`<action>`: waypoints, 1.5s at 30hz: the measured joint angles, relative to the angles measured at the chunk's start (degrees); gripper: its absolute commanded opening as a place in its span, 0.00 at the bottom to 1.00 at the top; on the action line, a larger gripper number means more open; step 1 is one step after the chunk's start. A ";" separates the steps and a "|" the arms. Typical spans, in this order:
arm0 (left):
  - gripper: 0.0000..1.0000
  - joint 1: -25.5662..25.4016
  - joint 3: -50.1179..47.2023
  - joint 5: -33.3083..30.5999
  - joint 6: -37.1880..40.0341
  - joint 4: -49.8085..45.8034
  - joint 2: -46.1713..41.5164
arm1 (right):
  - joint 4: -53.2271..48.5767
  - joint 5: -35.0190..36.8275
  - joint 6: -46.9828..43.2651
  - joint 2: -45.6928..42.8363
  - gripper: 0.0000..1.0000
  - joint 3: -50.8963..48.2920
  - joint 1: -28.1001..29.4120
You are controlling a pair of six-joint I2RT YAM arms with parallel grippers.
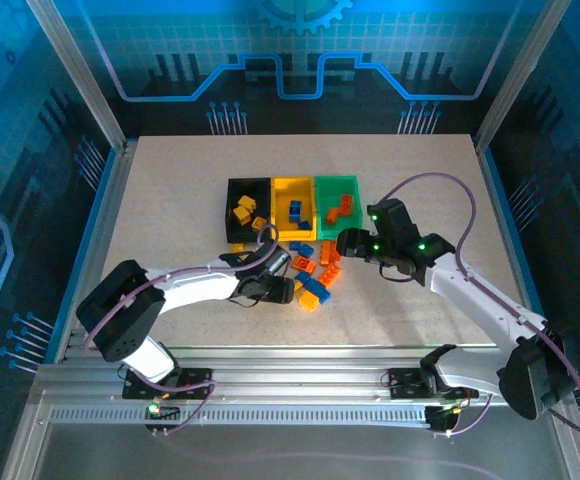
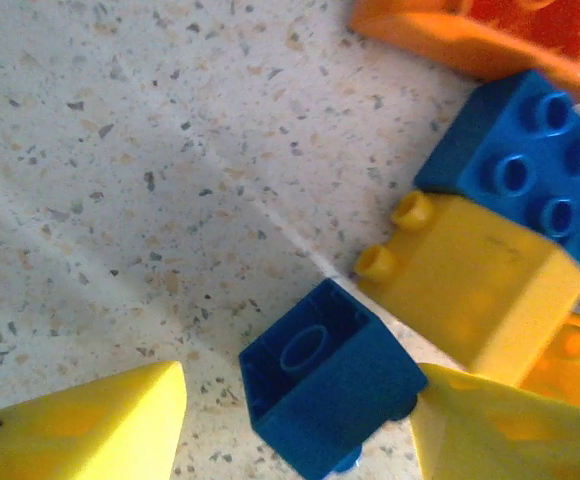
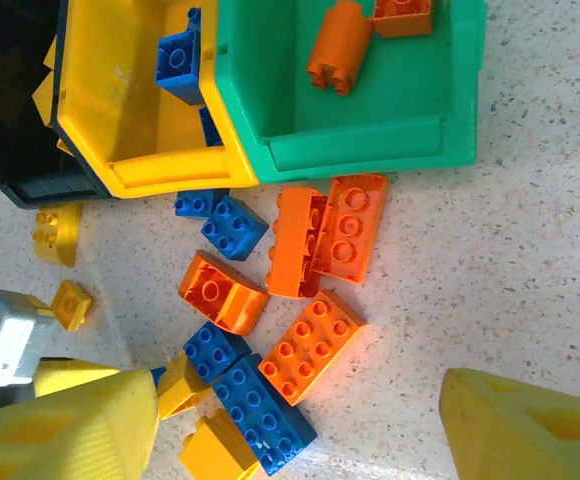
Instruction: Sort the legos into containers by color
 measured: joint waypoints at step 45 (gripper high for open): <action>0.42 9.25 47.36 -16.13 4.59 -10.51 25.20 | -0.68 -0.02 0.61 -1.18 0.77 -1.77 -0.72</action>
